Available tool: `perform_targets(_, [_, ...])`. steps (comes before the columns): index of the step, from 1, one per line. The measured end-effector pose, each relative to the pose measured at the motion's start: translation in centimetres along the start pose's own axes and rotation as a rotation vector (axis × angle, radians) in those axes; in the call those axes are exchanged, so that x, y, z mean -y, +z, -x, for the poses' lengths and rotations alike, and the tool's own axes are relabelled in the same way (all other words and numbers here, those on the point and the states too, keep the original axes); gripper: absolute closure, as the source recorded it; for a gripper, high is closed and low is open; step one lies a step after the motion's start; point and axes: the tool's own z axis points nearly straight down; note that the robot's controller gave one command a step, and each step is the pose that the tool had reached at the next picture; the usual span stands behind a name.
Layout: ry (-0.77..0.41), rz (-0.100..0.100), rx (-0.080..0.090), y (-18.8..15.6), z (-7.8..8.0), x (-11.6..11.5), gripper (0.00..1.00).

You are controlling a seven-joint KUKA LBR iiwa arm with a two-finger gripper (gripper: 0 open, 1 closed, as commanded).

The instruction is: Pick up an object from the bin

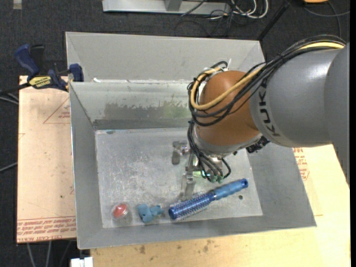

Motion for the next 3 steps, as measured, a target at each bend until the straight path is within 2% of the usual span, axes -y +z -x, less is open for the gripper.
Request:
perform_targets(1, [-0.146,-0.001,0.002,5.9,-3.3,3.4,0.0])
perform_targets(2, [-0.002,0.001,0.02,7.8,-4.2,3.4,0.0])
perform_targets(3, [-0.002,0.001,0.007,8.0,-4.6,3.4,1.0])
